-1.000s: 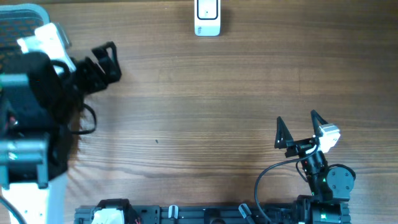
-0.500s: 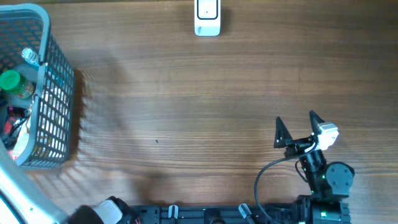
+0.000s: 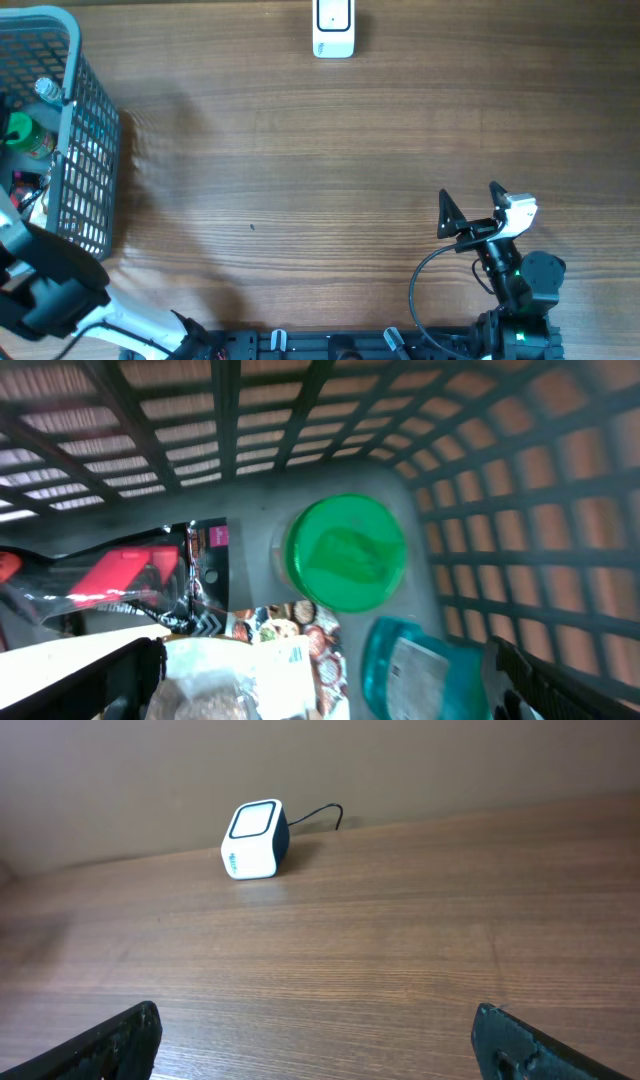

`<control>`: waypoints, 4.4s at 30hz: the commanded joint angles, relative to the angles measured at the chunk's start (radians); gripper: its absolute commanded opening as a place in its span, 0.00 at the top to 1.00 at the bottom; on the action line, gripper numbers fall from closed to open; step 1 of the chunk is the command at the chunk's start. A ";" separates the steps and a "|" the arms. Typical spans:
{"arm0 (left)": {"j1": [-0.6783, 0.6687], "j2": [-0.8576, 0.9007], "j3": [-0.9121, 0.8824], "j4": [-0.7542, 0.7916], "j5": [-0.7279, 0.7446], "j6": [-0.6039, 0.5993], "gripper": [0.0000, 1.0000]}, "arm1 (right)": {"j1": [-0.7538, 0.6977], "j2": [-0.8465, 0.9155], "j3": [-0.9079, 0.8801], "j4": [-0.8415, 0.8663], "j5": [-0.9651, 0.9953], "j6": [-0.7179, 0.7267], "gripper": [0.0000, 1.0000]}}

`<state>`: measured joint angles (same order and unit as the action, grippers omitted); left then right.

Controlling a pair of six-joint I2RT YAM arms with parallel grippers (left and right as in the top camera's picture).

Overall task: Scan the item barcode
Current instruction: 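Reach the left gripper into the basket toward the green-lidded jar, then grasp the green-lidded jar with the left gripper and lift it out, then place the jar on the table in front of the scanner, release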

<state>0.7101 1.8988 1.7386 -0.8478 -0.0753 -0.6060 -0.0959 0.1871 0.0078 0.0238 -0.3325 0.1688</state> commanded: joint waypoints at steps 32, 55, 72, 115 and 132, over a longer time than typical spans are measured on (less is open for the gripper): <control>-0.063 0.286 0.016 0.206 -0.121 0.006 0.13 | 0.003 0.006 -0.003 0.005 -0.016 0.130 0.00; -0.062 0.295 0.016 0.281 -0.136 0.006 0.04 | 0.003 0.006 -0.003 0.005 -0.016 0.130 0.00; -0.062 0.238 0.016 0.162 -0.135 0.026 0.49 | 0.003 0.006 -0.003 0.005 -0.016 0.148 0.00; -0.964 0.194 0.011 0.020 0.040 0.086 0.40 | 0.003 0.006 -0.003 0.005 -0.004 0.145 0.00; -1.062 0.273 0.010 0.050 -0.027 0.237 0.20 | 0.003 0.006 -0.003 0.004 0.000 0.145 0.00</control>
<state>-0.3477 2.1880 1.7493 -0.7761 -0.0853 -0.3840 -0.0959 0.1928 0.0078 0.0238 -0.3359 0.3103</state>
